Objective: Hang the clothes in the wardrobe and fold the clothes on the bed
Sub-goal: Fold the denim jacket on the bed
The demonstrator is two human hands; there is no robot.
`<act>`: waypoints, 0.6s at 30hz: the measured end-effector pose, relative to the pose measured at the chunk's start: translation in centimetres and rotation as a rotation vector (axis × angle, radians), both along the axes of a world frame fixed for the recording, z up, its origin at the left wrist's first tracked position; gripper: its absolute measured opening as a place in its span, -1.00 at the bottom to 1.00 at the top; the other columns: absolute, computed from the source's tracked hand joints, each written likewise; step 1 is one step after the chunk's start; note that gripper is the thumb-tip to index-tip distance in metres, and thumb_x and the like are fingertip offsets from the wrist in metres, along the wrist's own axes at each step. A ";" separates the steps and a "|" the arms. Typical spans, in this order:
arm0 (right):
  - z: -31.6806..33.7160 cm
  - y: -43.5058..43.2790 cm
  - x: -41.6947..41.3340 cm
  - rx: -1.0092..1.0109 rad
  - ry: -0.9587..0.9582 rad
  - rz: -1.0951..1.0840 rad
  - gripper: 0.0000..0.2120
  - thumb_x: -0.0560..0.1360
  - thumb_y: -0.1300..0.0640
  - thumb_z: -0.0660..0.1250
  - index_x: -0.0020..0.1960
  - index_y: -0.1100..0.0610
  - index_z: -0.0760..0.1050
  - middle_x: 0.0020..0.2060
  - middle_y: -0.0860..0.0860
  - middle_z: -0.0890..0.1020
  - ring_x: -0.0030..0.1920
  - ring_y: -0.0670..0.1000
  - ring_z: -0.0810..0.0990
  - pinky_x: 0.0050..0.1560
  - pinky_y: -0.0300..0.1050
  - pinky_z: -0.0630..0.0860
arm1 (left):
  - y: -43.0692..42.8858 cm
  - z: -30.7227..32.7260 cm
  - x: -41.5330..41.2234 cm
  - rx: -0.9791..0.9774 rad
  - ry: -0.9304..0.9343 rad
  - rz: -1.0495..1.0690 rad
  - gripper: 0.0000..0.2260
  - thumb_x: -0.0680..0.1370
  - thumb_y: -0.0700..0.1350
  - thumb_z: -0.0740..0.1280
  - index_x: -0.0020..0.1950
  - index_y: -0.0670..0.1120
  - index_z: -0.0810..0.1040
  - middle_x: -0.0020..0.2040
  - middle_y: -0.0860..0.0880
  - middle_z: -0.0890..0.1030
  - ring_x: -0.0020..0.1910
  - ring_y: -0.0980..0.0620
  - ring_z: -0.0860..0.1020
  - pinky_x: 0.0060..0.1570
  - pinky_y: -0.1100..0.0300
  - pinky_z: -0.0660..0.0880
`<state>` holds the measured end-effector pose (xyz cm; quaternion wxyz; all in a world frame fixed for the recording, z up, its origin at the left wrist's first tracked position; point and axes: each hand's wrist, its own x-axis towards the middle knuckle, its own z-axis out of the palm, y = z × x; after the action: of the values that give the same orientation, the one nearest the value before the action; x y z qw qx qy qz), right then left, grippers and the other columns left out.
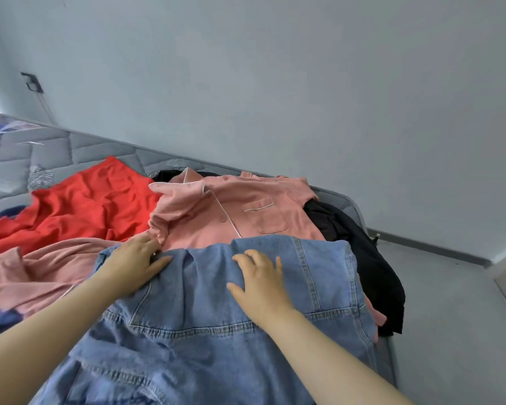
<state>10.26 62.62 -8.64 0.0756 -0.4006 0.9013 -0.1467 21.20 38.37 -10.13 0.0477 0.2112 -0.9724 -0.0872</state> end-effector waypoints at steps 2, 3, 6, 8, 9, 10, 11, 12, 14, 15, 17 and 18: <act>-0.1 -0.7 0.5 0.027 -0.024 0.003 -0.48 0.58 -0.08 0.23 0.48 0.04 0.21 0.46 0.03 0.22 0.49 0.00 0.13 0.51 0.22 -0.15 | 0.2 0.2 0.4 0.011 0.049 -0.038 -0.78 0.56 -0.04 0.32 -0.13 -0.19 0.51 -0.10 -0.15 0.56 -0.08 -0.17 0.54 -0.20 0.08 0.29; -0.2 -0.9 0.8 0.029 -0.033 0.002 -0.47 0.58 -0.09 0.23 0.48 0.04 0.21 0.46 0.02 0.21 0.49 0.00 0.12 0.51 0.21 -0.13 | 0.1 0.3 0.6 0.023 0.113 -0.053 -0.80 0.56 -0.08 0.32 -0.16 -0.20 0.50 -0.14 -0.16 0.57 -0.13 -0.19 0.56 -0.22 0.07 0.32; -0.8 -1.4 1.0 0.007 -0.023 -0.012 -0.46 0.58 -0.12 0.20 0.49 0.03 0.18 0.51 0.06 0.14 0.52 0.01 0.06 0.51 0.18 -0.04 | -1.0 1.1 0.7 0.036 0.358 0.065 -0.79 0.55 -0.10 0.30 -0.21 -0.21 0.51 -0.21 -0.19 0.57 -0.18 -0.23 0.57 -0.24 0.02 0.41; -1.2 -1.6 0.6 0.061 -0.054 -0.051 -0.40 0.60 -0.15 0.15 0.55 0.00 0.07 0.57 0.07 -0.01 0.56 0.07 -0.05 0.50 0.21 -0.06 | -2.3 1.9 -0.1 0.094 0.379 0.226 -0.82 0.55 -0.08 0.34 -0.14 -0.19 0.54 -0.12 -0.21 0.59 -0.06 -0.23 0.56 -0.13 -0.03 0.42; -1.3 -1.5 0.3 0.122 -0.094 -0.082 -0.37 0.61 -0.18 0.11 0.58 -0.01 0.00 0.57 0.07 -0.10 0.56 0.11 -0.11 0.49 0.24 -0.09 | -3.0 2.2 -0.5 0.135 0.295 0.301 -0.80 0.54 -0.04 0.35 -0.09 -0.18 0.55 -0.06 -0.21 0.59 0.00 -0.24 0.54 -0.08 -0.03 0.43; -1.5 -1.4 0.1 0.191 -0.131 -0.114 -0.35 0.61 -0.20 0.08 0.59 -0.03 -0.08 0.57 0.05 -0.18 0.56 0.14 -0.17 0.49 0.27 -0.12 | -3.5 2.2 -0.7 0.151 0.177 0.350 -0.74 0.54 0.04 0.34 -0.04 -0.17 0.55 0.00 -0.22 0.59 0.04 -0.24 0.53 -0.03 -0.04 0.44; -1.8 -1.2 -0.1 0.262 -0.151 -0.139 -0.33 0.61 -0.22 0.06 0.59 -0.04 -0.16 0.56 0.04 -0.25 0.55 0.17 -0.23 0.48 0.30 -0.14 | -3.7 2.1 -0.8 0.148 0.070 0.376 -0.65 0.55 0.13 0.30 0.02 -0.17 0.53 0.06 -0.24 0.57 0.09 -0.26 0.51 0.03 -0.04 0.44; -2.0 -1.2 -0.1 0.317 -0.153 -0.154 -0.32 0.61 -0.23 0.04 0.58 -0.05 -0.22 0.55 0.02 -0.31 0.55 0.18 -0.27 0.48 0.33 -0.16 | -3.6 1.9 -0.6 0.137 0.002 0.394 -0.56 0.54 0.21 0.25 0.08 -0.18 0.51 0.10 -0.26 0.55 0.12 -0.28 0.49 0.09 -0.05 0.42; -2.3 -1.4 0.2 0.329 -0.162 -0.174 -0.30 0.61 -0.25 0.02 0.57 -0.05 -0.25 0.53 0.03 -0.36 0.54 0.19 -0.30 0.46 0.37 -0.17 | -3.1 1.2 0.6 0.102 0.003 0.415 -0.42 0.50 0.32 0.22 0.17 -0.19 0.46 0.15 -0.29 0.50 0.17 -0.29 0.43 0.19 -0.07 0.35; -2.4 -1.7 0.5 0.298 -0.180 -0.182 -0.30 0.60 -0.25 0.02 0.58 -0.04 -0.23 0.54 0.05 -0.34 0.54 0.20 -0.30 0.45 0.37 -0.17 | -2.7 0.6 1.6 0.098 0.039 0.426 -0.35 0.46 0.36 0.24 0.21 -0.20 0.43 0.17 -0.29 0.47 0.19 -0.29 0.41 0.22 -0.07 0.31; -2.5 -2.2 1.1 0.224 -0.200 -0.170 -0.32 0.60 -0.24 0.03 0.58 -0.02 -0.16 0.55 0.11 -0.29 0.55 0.18 -0.27 0.47 0.36 -0.15 | -2.0 -0.2 3.9 0.201 0.068 0.486 -0.19 0.34 0.46 0.28 0.24 -0.22 0.40 0.16 -0.27 0.47 0.17 -0.24 0.42 0.17 -0.05 0.34; -2.5 -2.5 1.4 0.206 -0.195 -0.152 -0.33 0.61 -0.23 0.04 0.58 -0.02 -0.14 0.55 0.12 -0.27 0.55 0.16 -0.26 0.48 0.34 -0.14 | -2.1 -0.1 4.8 0.311 0.065 0.524 -0.14 0.27 0.51 0.25 0.17 -0.22 0.44 0.10 -0.22 0.52 0.08 -0.19 0.48 0.06 -0.02 0.40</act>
<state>11.67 60.13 -11.16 0.1919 -0.3054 0.9276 -0.0971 25.97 36.26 -10.28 0.0670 0.4568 -0.8576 -0.2266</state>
